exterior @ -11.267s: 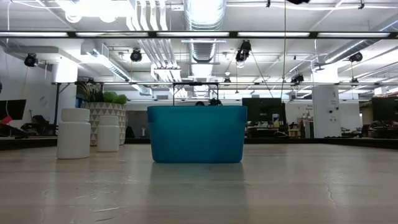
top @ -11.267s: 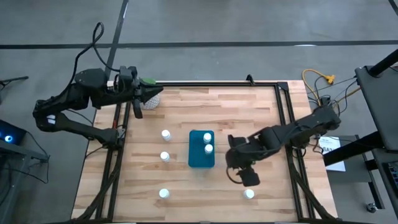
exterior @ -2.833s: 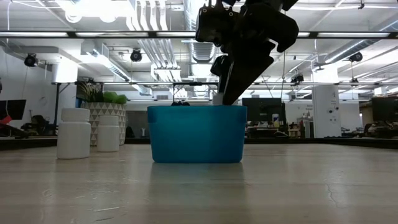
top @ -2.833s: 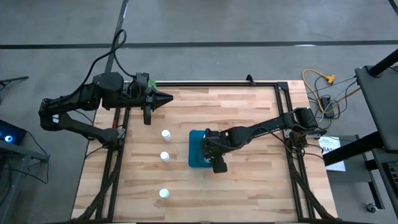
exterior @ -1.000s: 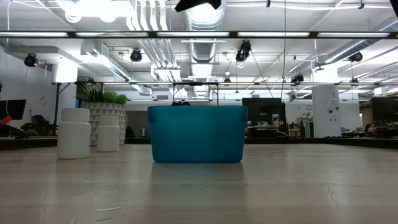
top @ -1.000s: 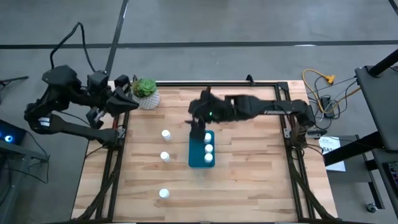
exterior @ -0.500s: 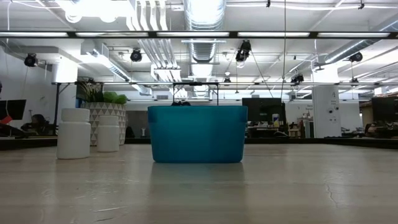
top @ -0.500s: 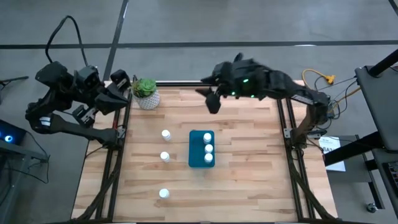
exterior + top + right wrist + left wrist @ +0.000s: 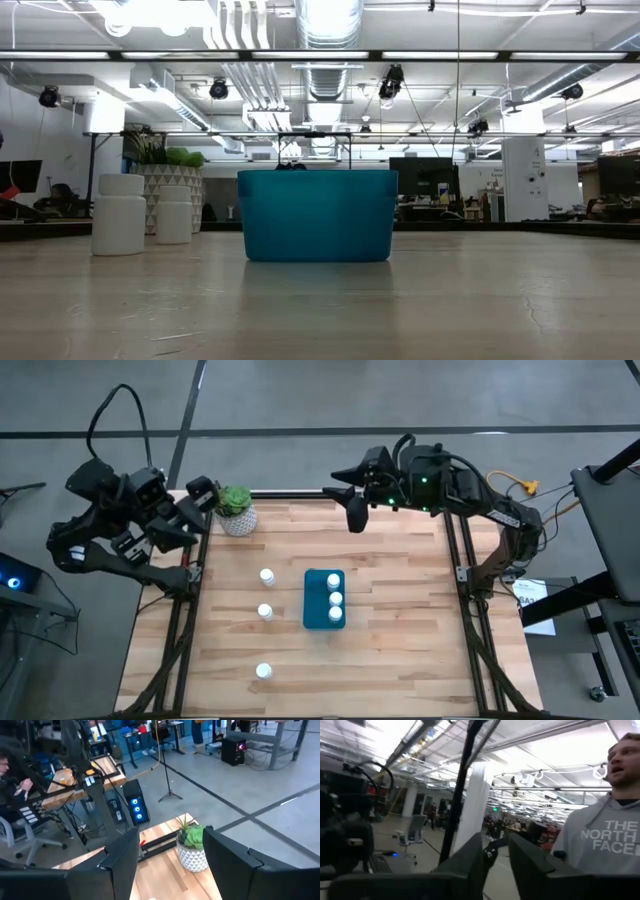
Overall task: Pick and place pill bottles into a basket
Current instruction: Put the white medicine bottle into the blue bin
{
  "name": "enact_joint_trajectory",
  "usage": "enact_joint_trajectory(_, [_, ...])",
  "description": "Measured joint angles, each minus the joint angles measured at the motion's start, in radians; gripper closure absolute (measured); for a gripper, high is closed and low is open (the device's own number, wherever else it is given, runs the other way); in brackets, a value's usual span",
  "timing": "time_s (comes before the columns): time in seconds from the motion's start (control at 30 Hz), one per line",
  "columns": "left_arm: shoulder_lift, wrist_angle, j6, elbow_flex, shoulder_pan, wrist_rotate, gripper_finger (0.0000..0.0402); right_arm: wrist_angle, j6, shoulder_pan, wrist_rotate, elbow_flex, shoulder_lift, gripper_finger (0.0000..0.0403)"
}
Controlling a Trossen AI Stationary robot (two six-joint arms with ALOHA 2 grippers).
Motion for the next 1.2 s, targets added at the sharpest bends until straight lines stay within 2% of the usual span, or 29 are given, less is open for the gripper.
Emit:
enact_joint_trajectory(0.13, [0.001,-0.001,-0.003,0.000,0.000,0.058,0.0263,0.003,0.003,-0.002,0.011,0.000,-0.007,0.0193])
enact_joint_trajectory(0.4, [-0.001,-0.007,-0.054,0.000,0.000,0.083,0.0157,0.003,0.021,-0.003,0.027,0.000,-0.026,0.0193])
enact_joint_trajectory(0.53, [-0.007,-0.108,-0.056,0.000,-0.004,0.098,0.0121,-0.006,0.021,-0.002,0.026,-0.001,-0.026,0.0193])
enact_joint_trajectory(0.73, [-0.015,-0.301,-0.057,0.001,-0.065,0.099,0.0111,-0.041,0.026,-0.002,0.026,-0.001,-0.026,0.0193])
enact_joint_trajectory(0.87, [-0.006,-0.333,-0.057,0.004,-0.142,0.086,0.0111,-0.077,0.027,-0.002,0.026,-0.001,-0.026,0.0193])
enact_joint_trajectory(0.97, [0.013,-0.398,-0.056,0.008,-0.200,0.055,0.0111,-0.102,0.027,-0.002,0.026,-0.001,-0.026,0.0193])
enact_joint_trajectory(1.2, [0.088,-0.567,-0.051,0.010,-0.347,0.051,0.0111,-0.116,0.015,-0.002,0.026,-0.008,-0.026,0.0193])
